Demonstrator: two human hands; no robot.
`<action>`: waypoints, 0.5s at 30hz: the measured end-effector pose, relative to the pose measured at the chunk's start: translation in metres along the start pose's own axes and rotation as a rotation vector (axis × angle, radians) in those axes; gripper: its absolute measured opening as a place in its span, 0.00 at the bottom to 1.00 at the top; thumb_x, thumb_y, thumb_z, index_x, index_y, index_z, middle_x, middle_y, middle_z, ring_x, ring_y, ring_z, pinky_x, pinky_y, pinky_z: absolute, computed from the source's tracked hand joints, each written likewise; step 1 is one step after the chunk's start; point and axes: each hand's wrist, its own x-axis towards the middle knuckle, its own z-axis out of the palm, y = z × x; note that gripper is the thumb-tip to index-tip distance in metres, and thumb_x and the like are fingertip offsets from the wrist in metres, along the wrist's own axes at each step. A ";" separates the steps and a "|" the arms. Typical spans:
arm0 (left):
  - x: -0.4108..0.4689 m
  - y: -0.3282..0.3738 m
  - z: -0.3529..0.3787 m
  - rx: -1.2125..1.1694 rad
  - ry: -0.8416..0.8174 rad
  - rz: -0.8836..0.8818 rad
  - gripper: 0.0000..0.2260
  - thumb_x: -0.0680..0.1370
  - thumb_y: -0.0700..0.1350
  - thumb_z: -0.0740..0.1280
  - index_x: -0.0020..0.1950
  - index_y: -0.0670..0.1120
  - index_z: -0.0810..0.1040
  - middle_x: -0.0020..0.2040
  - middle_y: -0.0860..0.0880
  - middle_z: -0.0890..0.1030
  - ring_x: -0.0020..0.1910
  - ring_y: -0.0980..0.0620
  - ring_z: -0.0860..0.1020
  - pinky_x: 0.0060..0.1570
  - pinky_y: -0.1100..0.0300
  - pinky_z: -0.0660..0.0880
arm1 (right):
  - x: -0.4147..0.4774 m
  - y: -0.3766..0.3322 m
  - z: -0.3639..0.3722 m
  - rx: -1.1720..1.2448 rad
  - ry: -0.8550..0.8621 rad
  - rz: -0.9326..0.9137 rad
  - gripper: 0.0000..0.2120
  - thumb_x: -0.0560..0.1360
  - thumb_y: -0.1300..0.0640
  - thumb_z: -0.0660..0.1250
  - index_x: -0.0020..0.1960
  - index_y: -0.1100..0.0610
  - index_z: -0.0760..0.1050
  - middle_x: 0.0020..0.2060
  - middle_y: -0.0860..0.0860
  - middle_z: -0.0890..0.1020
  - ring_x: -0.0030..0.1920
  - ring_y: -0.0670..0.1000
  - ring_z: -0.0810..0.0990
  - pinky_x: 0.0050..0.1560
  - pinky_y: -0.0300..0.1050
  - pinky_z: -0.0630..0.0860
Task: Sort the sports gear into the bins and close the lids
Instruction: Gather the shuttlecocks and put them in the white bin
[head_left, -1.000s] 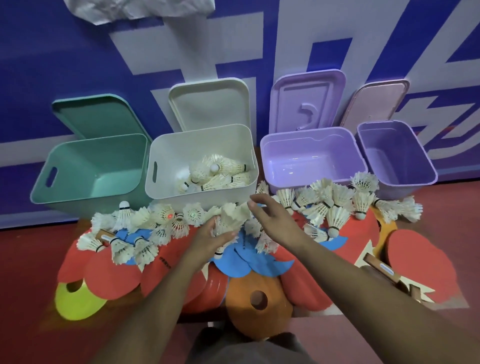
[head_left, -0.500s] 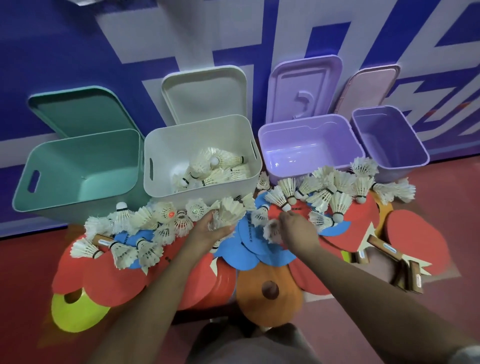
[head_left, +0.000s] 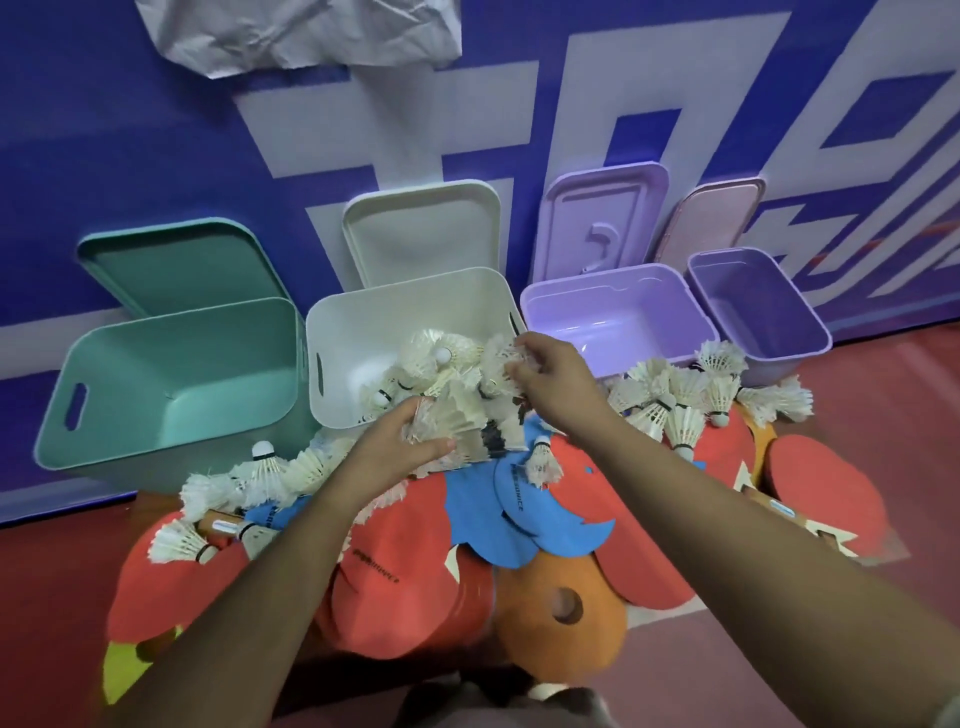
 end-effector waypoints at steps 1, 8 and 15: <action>0.000 0.003 -0.008 0.025 0.005 0.007 0.17 0.72 0.49 0.76 0.58 0.59 0.77 0.51 0.58 0.83 0.48 0.60 0.81 0.51 0.59 0.77 | 0.002 -0.008 0.005 0.041 0.003 -0.002 0.11 0.78 0.62 0.65 0.60 0.56 0.76 0.44 0.54 0.79 0.22 0.38 0.74 0.26 0.31 0.70; 0.007 0.007 -0.060 0.091 0.106 0.059 0.14 0.71 0.48 0.76 0.54 0.56 0.78 0.48 0.56 0.83 0.48 0.59 0.80 0.50 0.63 0.75 | 0.017 -0.042 0.040 0.318 0.048 0.014 0.12 0.77 0.67 0.64 0.54 0.51 0.74 0.37 0.51 0.74 0.25 0.49 0.76 0.34 0.49 0.76; 0.038 0.009 -0.083 0.220 0.033 0.124 0.18 0.69 0.50 0.77 0.56 0.55 0.77 0.49 0.54 0.81 0.47 0.55 0.80 0.48 0.58 0.76 | 0.039 -0.042 0.082 0.150 -0.184 0.195 0.25 0.77 0.37 0.58 0.62 0.54 0.79 0.54 0.49 0.81 0.53 0.49 0.79 0.56 0.49 0.76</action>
